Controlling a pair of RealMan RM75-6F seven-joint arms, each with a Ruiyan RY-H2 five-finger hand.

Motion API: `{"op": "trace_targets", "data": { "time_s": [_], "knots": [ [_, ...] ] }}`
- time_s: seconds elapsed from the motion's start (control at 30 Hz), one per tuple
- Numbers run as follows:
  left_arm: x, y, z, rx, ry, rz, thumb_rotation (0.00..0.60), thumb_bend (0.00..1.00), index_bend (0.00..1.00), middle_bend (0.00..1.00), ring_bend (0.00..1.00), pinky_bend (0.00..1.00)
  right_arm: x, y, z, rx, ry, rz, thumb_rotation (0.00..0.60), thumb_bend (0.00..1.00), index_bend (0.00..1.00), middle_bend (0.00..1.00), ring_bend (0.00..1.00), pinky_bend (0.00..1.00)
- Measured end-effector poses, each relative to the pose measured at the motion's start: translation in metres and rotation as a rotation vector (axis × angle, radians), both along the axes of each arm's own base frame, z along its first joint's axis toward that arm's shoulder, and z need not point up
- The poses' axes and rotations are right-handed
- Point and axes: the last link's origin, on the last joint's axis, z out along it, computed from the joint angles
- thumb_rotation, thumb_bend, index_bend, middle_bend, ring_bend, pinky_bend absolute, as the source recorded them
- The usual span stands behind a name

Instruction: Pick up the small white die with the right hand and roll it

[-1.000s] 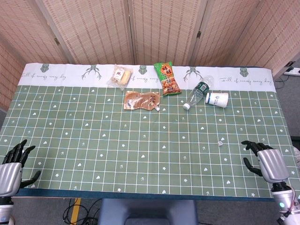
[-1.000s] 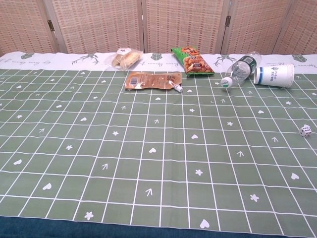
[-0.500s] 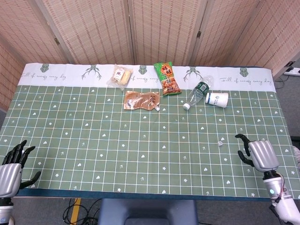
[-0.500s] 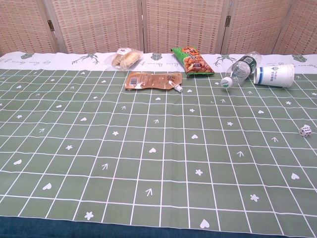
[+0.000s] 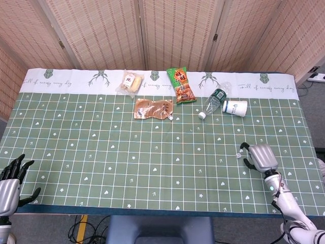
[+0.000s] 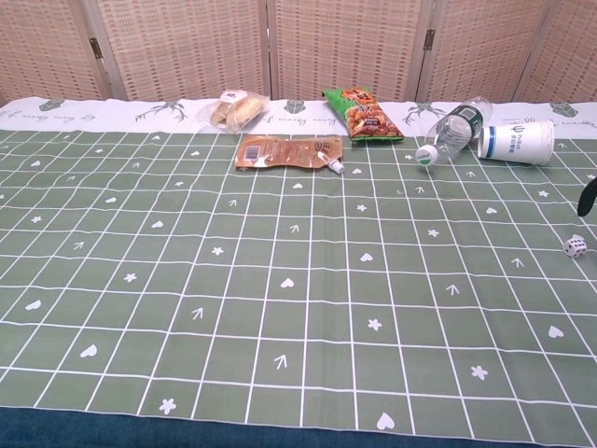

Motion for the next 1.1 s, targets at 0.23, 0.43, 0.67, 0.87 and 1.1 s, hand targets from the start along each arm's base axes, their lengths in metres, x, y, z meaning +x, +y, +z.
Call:
{"op": "trace_targets", "data": {
  "time_s": [0.23,0.43,0.67,0.87,1.1],
  "knots": [
    [0.001,0.001,0.000,-0.002,0.003,-0.001,0.600,0.27,0.17,0.00,0.04,0.15,-0.003,-0.007,-0.014,0.031,0.008,-0.012,0.600,0.30,0.41,0.91,0.97,0.88],
    [0.001,0.001,-0.001,-0.006,0.005,0.002,0.600,0.27,0.17,0.00,0.04,0.15,-0.004,-0.011,-0.022,0.044,0.016,-0.014,0.600,0.31,0.45,0.91,0.97,0.89],
    [-0.001,0.001,-0.001,-0.004,0.005,0.007,0.600,0.27,0.17,0.00,0.04,0.15,-0.001,-0.017,-0.026,0.045,0.018,-0.005,0.600,0.34,0.55,0.92,0.98,0.89],
    [-0.003,0.001,-0.001,-0.006,0.004,0.013,0.600,0.27,0.17,0.00,0.04,0.15,0.000,-0.021,-0.027,0.042,0.022,-0.003,0.600,0.36,0.61,0.92,0.99,0.89],
    [-0.005,0.001,0.002,0.001,0.004,0.017,0.600,0.27,0.17,0.00,0.04,0.15,0.019,-0.023,-0.025,0.022,-0.054,0.044,0.600,0.37,0.62,0.92,0.99,0.89]
  ]
}}
